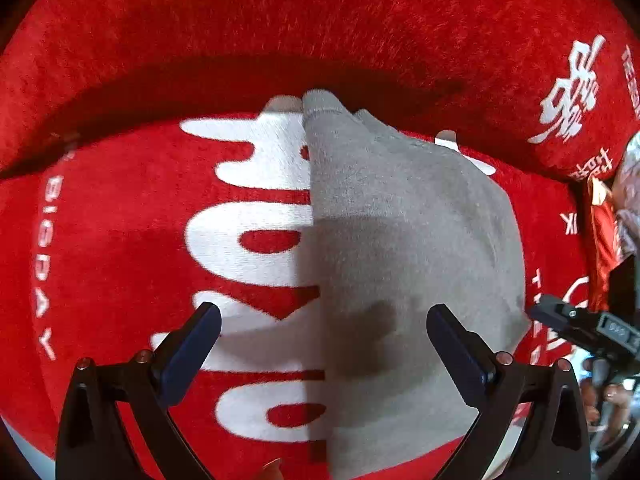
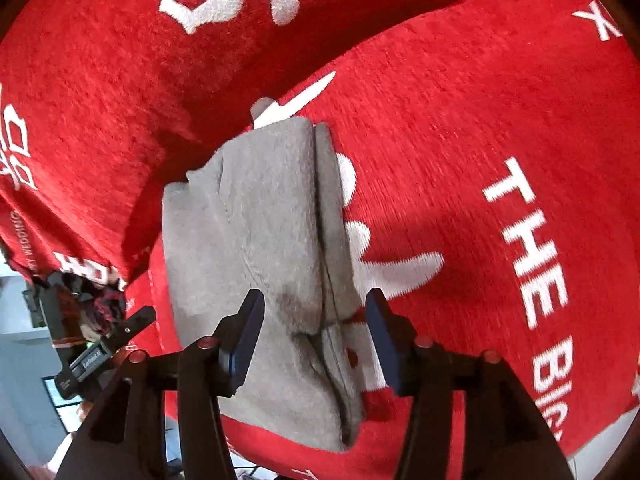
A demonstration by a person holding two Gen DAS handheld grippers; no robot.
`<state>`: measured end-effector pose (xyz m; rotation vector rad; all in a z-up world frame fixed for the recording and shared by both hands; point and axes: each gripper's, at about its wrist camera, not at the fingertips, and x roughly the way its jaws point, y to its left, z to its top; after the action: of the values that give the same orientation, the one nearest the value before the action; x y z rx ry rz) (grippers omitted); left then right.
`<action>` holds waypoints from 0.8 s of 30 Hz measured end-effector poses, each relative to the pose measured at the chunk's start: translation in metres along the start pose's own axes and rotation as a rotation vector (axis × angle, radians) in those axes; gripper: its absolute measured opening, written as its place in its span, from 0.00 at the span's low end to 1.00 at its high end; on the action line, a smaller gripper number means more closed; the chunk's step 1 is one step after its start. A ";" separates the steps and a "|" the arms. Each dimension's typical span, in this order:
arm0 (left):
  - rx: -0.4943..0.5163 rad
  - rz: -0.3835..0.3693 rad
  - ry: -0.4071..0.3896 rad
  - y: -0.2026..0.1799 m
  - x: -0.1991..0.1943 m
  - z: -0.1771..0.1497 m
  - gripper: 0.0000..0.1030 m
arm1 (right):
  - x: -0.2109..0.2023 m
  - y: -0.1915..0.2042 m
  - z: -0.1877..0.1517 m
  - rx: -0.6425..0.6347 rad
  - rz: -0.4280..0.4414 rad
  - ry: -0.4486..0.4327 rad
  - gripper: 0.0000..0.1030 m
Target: Fold small clothes
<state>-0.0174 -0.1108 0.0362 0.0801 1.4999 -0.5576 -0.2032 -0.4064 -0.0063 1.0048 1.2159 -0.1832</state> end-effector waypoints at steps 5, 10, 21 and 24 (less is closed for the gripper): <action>-0.066 -0.086 0.120 0.012 0.040 0.010 1.00 | 0.023 -0.018 0.014 0.023 0.076 0.068 0.56; -0.107 -0.212 0.181 0.014 0.059 0.010 1.00 | 0.038 -0.029 0.022 0.021 0.173 0.109 0.56; 0.036 -0.205 0.179 -0.040 0.072 0.019 0.92 | 0.077 0.008 0.029 -0.035 0.283 0.161 0.57; 0.039 -0.183 0.131 -0.043 0.063 0.016 0.64 | 0.074 0.010 0.023 0.000 0.276 0.151 0.33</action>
<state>-0.0216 -0.1739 -0.0101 0.0093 1.6340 -0.7406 -0.1521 -0.3890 -0.0632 1.1911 1.1983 0.1112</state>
